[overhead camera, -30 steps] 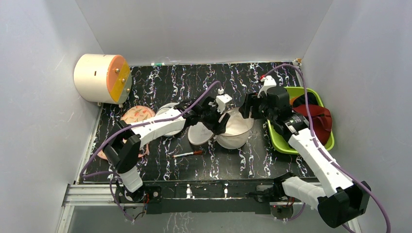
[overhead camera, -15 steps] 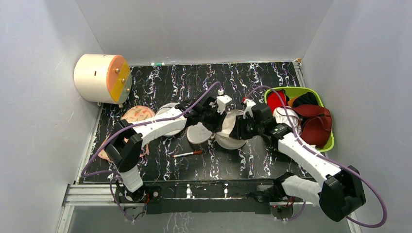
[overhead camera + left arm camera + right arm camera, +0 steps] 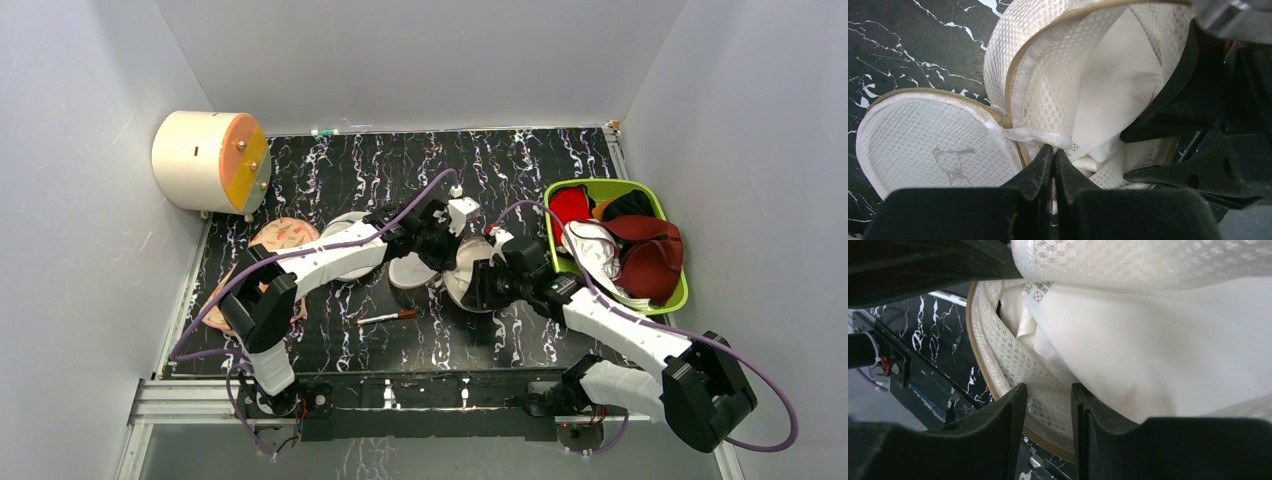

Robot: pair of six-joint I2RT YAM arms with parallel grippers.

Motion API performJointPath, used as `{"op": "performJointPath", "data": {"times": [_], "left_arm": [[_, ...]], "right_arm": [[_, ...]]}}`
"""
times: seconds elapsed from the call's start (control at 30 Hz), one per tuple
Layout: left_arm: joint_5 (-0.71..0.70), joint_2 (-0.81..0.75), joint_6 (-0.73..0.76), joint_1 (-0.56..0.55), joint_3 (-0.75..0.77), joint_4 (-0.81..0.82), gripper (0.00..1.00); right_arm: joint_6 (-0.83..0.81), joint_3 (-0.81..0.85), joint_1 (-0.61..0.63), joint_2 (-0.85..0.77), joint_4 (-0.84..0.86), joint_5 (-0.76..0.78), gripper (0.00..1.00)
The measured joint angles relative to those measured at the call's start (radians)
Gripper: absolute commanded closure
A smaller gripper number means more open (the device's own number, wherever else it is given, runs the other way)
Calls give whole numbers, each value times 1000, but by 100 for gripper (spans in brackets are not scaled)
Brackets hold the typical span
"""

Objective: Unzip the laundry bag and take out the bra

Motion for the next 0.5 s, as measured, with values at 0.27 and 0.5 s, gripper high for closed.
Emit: {"op": "performJointPath", "data": {"times": [0.27, 0.5], "left_arm": [[8, -19, 0, 0, -9, 38, 100], [12, -29, 0, 0, -10, 40, 100]], "right_arm": [[-12, 85, 0, -69, -36, 133, 54], [-134, 165, 0, -13, -42, 198, 57]]}}
